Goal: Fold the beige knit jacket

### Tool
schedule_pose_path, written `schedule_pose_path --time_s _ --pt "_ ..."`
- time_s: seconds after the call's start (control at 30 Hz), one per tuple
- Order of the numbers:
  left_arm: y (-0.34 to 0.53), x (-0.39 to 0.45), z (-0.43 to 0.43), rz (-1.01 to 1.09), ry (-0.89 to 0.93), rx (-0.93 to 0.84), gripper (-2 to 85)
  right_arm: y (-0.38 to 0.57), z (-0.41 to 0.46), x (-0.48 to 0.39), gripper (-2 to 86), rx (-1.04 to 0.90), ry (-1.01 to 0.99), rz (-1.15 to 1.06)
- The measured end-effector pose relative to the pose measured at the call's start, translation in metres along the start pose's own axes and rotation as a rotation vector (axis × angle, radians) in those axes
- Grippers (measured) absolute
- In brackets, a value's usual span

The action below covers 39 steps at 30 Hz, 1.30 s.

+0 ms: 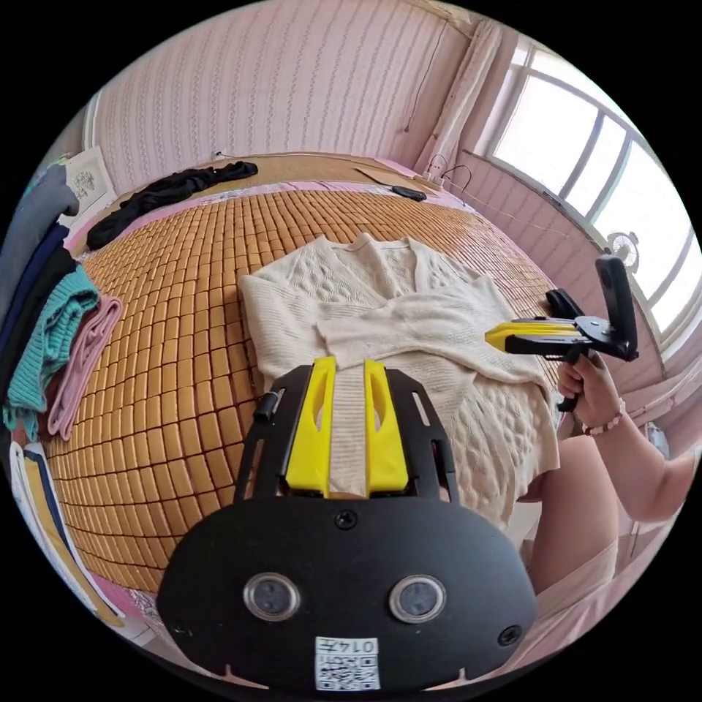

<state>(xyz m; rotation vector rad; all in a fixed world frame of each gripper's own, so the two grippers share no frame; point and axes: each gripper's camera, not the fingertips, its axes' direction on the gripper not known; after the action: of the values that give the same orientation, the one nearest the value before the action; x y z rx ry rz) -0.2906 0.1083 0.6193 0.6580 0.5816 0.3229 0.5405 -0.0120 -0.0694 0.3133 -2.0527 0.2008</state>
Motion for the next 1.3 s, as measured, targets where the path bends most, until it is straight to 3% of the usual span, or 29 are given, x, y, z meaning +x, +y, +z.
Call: schedule_pose_path --time_s 0.1,0.17,0.23,0.4,0.5,0.67,0.9,1.03,1.17,1.3 --pt "-0.033 -0.003 0.049 -0.018 -0.049 -0.149 9.9 -0.007 0.029 0.011 6.1 -0.069 0.039 0.015" --pt "-0.043 0.002 0.048 0.054 -0.045 -0.109 7.1 -0.010 0.063 0.017 6.3 -0.152 0.064 0.010" --pt "-0.054 0.003 0.043 0.064 -0.016 -0.127 3.7 -0.009 0.067 0.018 6.1 -0.115 0.074 -0.015" --pt "-0.062 0.025 -0.045 0.166 -0.072 0.069 0.0 -0.009 0.067 0.012 6.0 -0.070 0.112 -0.026" --pt "-0.057 0.007 -0.075 0.112 -0.070 0.149 -0.7 -0.013 0.063 -0.002 6.0 -0.017 0.127 -0.086" --pt "-0.055 -0.052 -0.028 0.011 -0.112 -0.057 -0.4 -0.026 0.098 0.015 6.9 -0.127 0.041 -0.065" --pt "-0.075 -0.096 -0.066 -0.091 0.040 0.032 4.8 -0.036 0.048 0.074 7.9 0.022 0.026 -0.012" --pt "-0.092 -0.122 -0.062 -0.139 0.172 -0.017 6.3 -0.049 0.031 0.125 8.4 0.029 0.031 0.064" --pt "-0.108 -0.132 -0.068 -0.174 0.095 0.037 7.5 -0.062 0.023 0.156 9.0 0.029 0.067 0.088" --pt "-0.126 -0.136 -0.054 -0.115 0.031 -0.035 4.7 -0.072 0.025 0.180 9.6 0.004 0.053 0.114"
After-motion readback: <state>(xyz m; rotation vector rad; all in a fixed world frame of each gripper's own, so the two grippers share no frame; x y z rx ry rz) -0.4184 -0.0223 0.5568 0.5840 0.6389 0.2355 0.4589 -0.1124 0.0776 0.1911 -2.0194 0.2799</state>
